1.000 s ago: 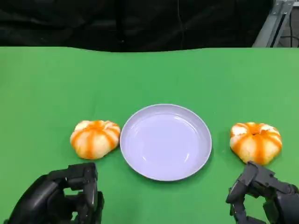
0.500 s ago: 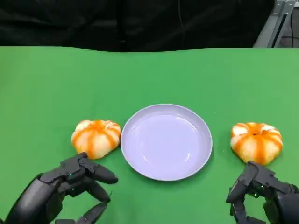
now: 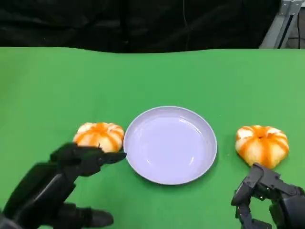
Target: Grasp the bread from the table and place it into the plate.
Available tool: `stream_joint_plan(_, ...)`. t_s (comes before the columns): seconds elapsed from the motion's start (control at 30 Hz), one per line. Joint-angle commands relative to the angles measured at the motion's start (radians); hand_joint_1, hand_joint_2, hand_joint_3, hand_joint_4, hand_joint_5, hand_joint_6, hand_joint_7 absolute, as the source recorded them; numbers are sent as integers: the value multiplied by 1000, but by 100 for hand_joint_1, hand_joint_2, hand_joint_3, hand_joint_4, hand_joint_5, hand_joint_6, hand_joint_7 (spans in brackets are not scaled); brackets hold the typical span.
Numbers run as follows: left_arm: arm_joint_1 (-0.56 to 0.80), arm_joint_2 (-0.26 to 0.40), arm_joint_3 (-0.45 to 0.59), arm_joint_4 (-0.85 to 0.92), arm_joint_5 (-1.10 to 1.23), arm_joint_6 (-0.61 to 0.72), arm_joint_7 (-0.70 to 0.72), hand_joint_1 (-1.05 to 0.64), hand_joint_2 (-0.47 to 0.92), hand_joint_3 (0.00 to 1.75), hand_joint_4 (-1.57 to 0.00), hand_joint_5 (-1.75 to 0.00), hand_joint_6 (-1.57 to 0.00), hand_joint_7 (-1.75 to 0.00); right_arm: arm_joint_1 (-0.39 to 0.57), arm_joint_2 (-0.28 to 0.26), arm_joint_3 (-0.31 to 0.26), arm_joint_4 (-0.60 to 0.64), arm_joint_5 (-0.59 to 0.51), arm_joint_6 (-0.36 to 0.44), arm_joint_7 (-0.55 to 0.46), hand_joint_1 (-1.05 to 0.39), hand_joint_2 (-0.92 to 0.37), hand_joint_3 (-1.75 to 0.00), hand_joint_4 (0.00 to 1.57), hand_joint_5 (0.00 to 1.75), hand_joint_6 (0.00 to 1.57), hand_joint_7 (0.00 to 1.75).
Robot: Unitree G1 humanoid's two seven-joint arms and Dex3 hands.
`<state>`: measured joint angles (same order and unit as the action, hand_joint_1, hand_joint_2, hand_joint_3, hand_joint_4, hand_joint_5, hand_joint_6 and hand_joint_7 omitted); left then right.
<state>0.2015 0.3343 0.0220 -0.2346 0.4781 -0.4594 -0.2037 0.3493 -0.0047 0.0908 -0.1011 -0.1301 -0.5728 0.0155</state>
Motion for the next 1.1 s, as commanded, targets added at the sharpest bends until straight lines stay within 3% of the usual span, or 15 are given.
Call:
stream_joint_plan(0.03, -89, 75, -24, 56, 168, -40, 89, -90, 89, 0, -10, -58, -53, -8, -5, -9, -7, 13, 13, -10, -2, -14, -53, -115, 81, 175, 73, 158)
stream_joint_plan(0.23, -200, 106, -72, 119, 305, 16, 138, -91, 87, 0, -12, -50, -53, -2, -3, -8, -5, 11, 9, -6, -3, -15, -53, -116, 81, 175, 73, 158)
stream_joint_plan(0.33, -273, 100, -112, 191, 355, 64, 160, -87, 84, 0, -22, -31, -54, 0, -2, -5, -4, 7, 7, -4, -5, -15, -53, -116, 81, 175, 72, 158)
stream_joint_plan(0.53, -380, 92, -188, 331, 416, 140, 216, -87, 87, 0, -27, -18, -52, 0, 2, -3, -3, 3, 1, -4, -8, -15, -54, -115, 80, 175, 72, 158)
stream_joint_plan(1.1, -606, 11, -402, 761, 480, 362, 366, -92, 92, 3, -29, -7, -46, 0, 6, 3, 1, -5, -9, -1, -19, -15, -54, -116, 81, 175, 72, 159)
